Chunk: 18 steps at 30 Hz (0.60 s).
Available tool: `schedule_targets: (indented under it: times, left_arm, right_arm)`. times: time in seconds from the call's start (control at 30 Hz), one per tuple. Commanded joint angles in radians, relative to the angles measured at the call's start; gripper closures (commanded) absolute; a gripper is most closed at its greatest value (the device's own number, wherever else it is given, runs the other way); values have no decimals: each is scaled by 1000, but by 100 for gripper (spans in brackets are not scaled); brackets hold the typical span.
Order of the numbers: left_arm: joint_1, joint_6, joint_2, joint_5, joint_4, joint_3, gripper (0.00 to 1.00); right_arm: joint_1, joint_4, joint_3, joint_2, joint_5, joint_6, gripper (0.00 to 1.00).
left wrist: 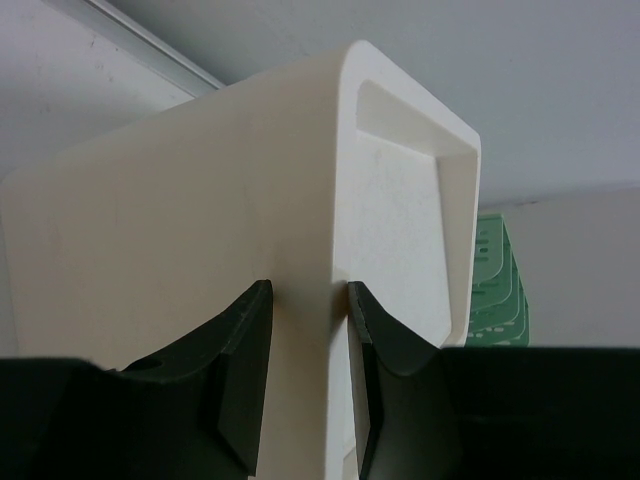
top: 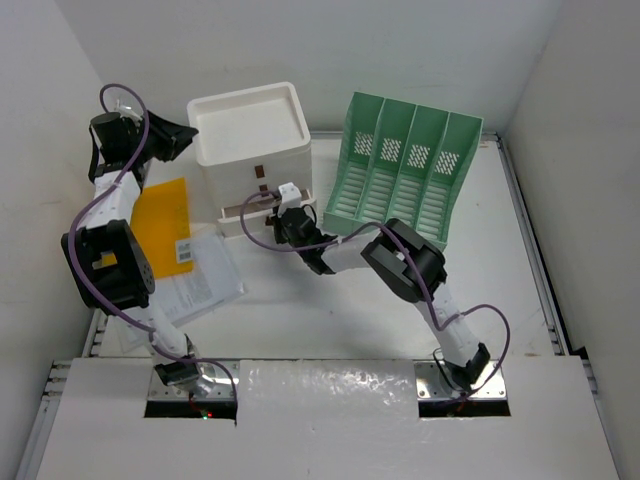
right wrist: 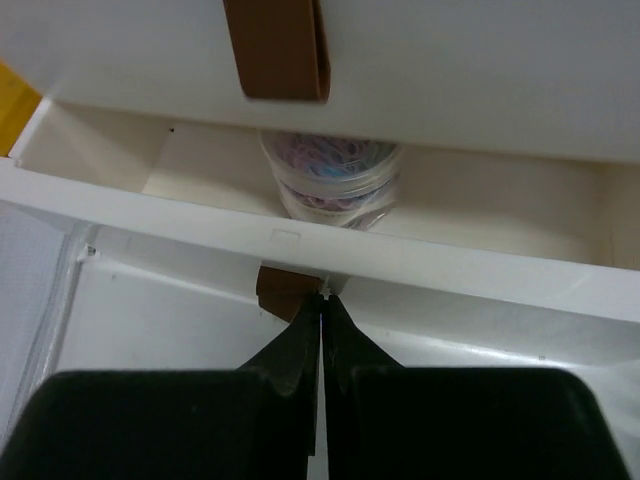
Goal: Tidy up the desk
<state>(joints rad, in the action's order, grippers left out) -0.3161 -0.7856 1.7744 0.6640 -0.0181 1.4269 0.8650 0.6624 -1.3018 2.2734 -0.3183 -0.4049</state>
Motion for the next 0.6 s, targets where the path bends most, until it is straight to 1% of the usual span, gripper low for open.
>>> schedule_targets:
  times: [0.0, 0.07, 0.17, 0.27, 0.37, 0.47, 0.53, 0.57]
  left_arm:
    - [8, 26, 85, -35, -140, -33, 93]
    - [8, 26, 89, -30, -140, -31, 93]
    - [9, 26, 91, -26, -137, -29, 93]
    - [8, 28, 88, -23, -138, -28, 93]
    - [9, 31, 88, -20, -138, -26, 93]
    - [8, 39, 86, -17, -143, -22, 92]
    - [6, 46, 85, -11, -152, -17, 90]
    - [6, 61, 83, -4, -161, -11, 87]
  right_arm:
    - [-6, 177, -95, 18, -39, 50, 100]
    - [-12, 151, -154, 52, -70, 58, 100]
    - [-29, 115, -253, 106, -74, 72, 100]
    - [-44, 150, -292, 169, -126, 106, 100]
    - [-44, 210, -283, 172, -146, 155, 100]
    - [-43, 242, -249, 144, -111, 182, 100]
    - [-43, 250, -208, 103, -67, 187, 100]
    - [-40, 244, -192, 85, -39, 190, 100]
